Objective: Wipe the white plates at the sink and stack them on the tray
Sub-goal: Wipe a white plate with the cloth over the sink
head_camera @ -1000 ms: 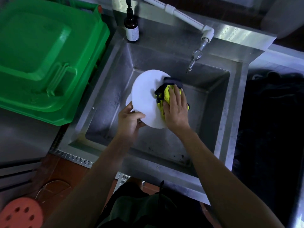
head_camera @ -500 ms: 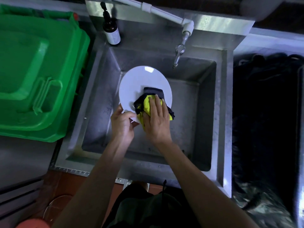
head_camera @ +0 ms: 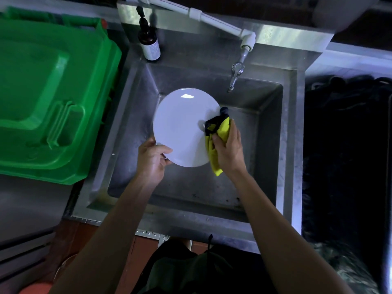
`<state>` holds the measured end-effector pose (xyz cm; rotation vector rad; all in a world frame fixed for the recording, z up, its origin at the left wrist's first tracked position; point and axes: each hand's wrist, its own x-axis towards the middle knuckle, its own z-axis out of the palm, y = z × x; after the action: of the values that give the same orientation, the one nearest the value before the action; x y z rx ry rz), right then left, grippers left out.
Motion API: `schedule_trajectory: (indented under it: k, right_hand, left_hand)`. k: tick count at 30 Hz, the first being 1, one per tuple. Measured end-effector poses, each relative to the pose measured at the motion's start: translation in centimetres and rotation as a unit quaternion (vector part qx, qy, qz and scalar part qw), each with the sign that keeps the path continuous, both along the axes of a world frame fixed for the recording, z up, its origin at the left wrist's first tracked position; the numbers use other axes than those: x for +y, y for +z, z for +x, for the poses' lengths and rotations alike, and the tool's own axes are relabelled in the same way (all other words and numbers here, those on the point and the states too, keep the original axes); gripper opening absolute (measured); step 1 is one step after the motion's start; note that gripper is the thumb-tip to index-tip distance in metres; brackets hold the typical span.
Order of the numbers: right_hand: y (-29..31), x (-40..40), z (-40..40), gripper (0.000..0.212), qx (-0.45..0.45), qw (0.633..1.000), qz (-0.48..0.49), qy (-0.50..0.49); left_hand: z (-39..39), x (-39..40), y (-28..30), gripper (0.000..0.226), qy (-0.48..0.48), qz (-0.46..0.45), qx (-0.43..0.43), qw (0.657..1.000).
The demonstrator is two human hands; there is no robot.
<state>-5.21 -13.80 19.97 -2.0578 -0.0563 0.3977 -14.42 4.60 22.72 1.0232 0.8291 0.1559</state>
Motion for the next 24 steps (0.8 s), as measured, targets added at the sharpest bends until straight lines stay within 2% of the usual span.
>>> schedule_trajectory:
  k: [2,6,11,16,24]
  right_hand:
    - [0.2,-0.5,0.8,0.061,0.014,1.0,0.006,-0.001]
    - [0.2,-1.0,2.1,0.042,0.045,0.999,-0.003,0.002]
    - [0.4,-1.5,3.3,0.04,0.049,0.998,0.003,0.026]
    - [0.7,-1.6,4.1,0.028,0.039,0.998,-0.009,0.038]
    - [2.1,-1.6,4.9,0.034,-0.008,0.996,-0.024,0.089]
  left_hand:
    - [-0.2,0.5,-0.1,0.044,-0.022,0.006,0.0,1.0]
    - [-0.2,1.8,-0.3,0.033,-0.088,0.049,0.022,0.995]
    - [0.3,3.3,-0.1,0.035,-0.145,0.099,0.051,0.983]
    - [1.2,4.6,0.8,0.034,-0.221,0.149,0.079,0.961]
    - [3.0,5.0,2.5,0.045,-0.32,0.227,0.078,0.917]
